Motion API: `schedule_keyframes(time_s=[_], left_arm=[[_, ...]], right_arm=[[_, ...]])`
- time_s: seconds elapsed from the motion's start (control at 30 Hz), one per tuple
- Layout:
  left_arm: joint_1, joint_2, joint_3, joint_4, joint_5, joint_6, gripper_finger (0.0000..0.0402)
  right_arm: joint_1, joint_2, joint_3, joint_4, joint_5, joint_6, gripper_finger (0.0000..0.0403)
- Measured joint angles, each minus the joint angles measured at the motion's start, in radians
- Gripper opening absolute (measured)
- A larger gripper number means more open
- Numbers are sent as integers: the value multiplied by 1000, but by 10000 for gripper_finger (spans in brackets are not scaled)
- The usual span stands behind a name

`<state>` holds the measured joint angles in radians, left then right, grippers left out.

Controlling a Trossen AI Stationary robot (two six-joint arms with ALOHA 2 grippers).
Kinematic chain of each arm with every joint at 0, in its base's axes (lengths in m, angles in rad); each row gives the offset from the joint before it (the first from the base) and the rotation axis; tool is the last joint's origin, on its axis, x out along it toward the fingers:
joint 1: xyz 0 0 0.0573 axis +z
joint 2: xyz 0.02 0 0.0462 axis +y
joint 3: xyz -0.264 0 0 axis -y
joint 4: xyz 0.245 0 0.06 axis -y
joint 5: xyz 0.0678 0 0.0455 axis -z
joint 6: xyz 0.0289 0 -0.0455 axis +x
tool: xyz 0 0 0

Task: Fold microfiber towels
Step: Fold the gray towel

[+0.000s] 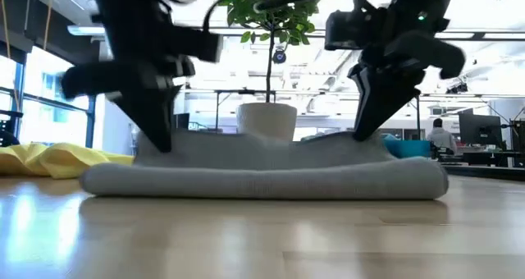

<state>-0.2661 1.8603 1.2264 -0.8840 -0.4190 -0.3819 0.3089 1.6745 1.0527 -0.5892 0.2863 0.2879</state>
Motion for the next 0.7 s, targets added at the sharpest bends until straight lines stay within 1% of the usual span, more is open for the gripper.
schedule_keyframes(time_s=[0.17, 0.23, 0.33, 0.47, 0.53, 0.6, 0.7], left_arm=[[66, 0, -17, 9, -73, -24, 0], [83, 0, -17, 13, -70, -8, 0], [102, 0, -17, 14, -36, -5, 0], [114, 0, -17, 14, -36, -28, 0], [118, 0, -17, 14, -36, -40, 1], [118, 0, -17, 14, -36, -53, 6], [118, 0, -17, 11, -40, -57, 27]], right_arm=[[-47, 0, -1, -1, -5, -27, 0], [-61, 0, -2, -17, -6, -27, 0], [-81, 0, -2, -35, -6, -27, 0], [-96, 0, -3, -54, -6, -28, 6], [-98, 0, -3, -67, -3, -28, 22], [-100, 0, -3, -81, 3, -35, 47], [-99, 0, -3, -99, 1, -27, 89]])
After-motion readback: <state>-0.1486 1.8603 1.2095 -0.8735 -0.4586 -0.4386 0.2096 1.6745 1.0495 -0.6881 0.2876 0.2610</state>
